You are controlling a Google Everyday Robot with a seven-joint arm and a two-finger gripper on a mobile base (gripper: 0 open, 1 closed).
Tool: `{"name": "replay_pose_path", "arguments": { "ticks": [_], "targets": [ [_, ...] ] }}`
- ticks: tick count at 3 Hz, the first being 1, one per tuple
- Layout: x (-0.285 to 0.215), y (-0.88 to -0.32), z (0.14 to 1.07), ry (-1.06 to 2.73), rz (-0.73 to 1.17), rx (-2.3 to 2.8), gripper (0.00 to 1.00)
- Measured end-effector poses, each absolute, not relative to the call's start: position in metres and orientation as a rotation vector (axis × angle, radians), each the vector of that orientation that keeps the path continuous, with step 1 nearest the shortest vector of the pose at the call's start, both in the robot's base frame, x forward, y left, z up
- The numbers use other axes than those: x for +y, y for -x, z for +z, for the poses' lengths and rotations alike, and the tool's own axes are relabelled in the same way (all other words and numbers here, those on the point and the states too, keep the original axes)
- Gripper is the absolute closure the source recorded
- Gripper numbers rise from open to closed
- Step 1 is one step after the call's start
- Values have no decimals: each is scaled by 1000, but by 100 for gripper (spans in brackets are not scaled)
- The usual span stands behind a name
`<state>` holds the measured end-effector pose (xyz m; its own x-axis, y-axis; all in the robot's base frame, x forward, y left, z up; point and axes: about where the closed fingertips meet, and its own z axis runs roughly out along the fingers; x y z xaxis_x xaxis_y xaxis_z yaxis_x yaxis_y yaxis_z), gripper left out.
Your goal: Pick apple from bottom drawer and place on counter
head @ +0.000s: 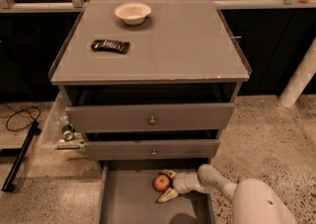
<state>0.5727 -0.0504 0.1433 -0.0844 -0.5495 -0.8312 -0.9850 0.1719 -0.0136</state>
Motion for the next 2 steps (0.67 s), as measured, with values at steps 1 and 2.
{"name": "replay_pose_path", "arguments": {
  "ticks": [1, 2],
  "targets": [
    [-50, -573, 143, 1466, 768, 1731, 41],
    [-50, -573, 143, 1466, 768, 1731, 66]
  ]
}}
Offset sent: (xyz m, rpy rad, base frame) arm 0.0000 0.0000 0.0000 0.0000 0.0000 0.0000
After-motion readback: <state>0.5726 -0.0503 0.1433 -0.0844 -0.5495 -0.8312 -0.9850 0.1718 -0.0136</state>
